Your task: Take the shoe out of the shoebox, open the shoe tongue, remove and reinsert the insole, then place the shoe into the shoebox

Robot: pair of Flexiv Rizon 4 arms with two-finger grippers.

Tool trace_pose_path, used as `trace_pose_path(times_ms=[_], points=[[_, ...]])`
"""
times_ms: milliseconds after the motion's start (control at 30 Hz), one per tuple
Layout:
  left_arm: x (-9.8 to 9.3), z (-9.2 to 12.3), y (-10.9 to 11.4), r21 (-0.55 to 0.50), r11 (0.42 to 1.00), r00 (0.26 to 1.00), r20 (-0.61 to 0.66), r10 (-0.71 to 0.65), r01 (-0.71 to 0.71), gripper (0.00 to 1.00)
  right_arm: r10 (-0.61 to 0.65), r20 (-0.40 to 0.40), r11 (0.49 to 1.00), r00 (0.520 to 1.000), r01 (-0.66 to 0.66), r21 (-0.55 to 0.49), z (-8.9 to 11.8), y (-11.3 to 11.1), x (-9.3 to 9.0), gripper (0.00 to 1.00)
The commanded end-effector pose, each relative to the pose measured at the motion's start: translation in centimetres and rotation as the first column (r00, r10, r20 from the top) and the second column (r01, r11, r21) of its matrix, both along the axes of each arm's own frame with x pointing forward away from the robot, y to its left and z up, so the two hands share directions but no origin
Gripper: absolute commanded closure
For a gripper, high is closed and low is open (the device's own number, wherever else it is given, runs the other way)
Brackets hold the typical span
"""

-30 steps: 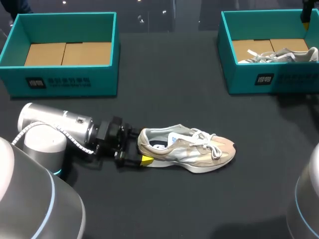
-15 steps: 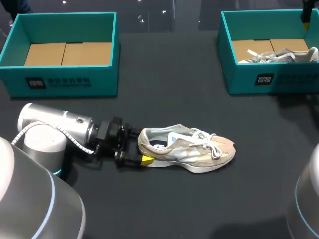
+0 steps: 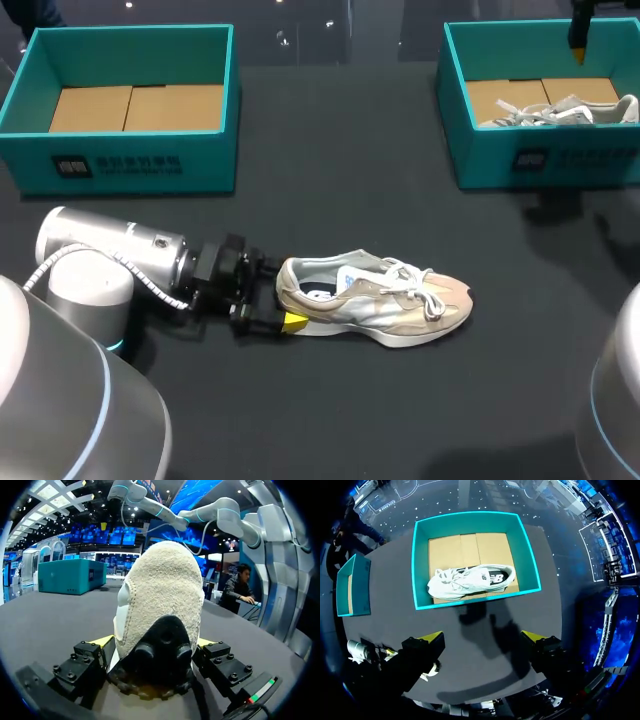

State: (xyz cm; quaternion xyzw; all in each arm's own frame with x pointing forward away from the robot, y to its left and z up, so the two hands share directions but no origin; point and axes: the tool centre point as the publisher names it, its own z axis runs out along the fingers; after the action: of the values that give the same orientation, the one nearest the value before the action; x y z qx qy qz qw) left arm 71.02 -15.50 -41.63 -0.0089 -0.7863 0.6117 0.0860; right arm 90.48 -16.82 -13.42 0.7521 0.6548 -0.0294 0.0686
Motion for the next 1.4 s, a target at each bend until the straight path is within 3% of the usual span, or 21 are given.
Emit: trace_pose_path(times_ms=[33, 333, 1133, 1267, 1400], points=[[0.2, -0.5, -0.3, 0.001, 1.000, 1.000, 0.000, 0.002, -0.002, 1.00, -0.004, 0.031, 1.000, 0.999, 0.004, -0.014, 0.3, 2.9, -2.4, 0.00], [0.2, -0.5, -0.3, 0.001, 1.000, 1.000, 0.000, 0.002, -0.002, 1.00, -0.017, 0.044, 1.000, 0.999, 0.016, 0.025, 0.5, 9.1, -6.0, 0.00], [0.2, -0.5, -0.3, 0.001, 1.000, 1.000, 0.000, 0.002, -0.002, 1.00, -0.017, 0.044, 1.000, 0.999, 0.016, 0.025, 0.5, 9.1, -6.0, 0.00], [0.2, -0.5, -0.3, 0.001, 1.000, 1.000, 0.000, 0.002, -0.002, 1.00, 0.007, 0.066, 1.000, 0.998, -0.007, -0.002, 0.1, 12.2, -7.6, 0.00], [0.2, -0.5, -0.3, 0.001, 1.000, 1.000, 0.000, 0.002, -0.002, 1.00, 0.011, 0.104, 1.000, 0.994, -0.011, 0.000, 0.0, 15.2, -10.4, 0.00]])
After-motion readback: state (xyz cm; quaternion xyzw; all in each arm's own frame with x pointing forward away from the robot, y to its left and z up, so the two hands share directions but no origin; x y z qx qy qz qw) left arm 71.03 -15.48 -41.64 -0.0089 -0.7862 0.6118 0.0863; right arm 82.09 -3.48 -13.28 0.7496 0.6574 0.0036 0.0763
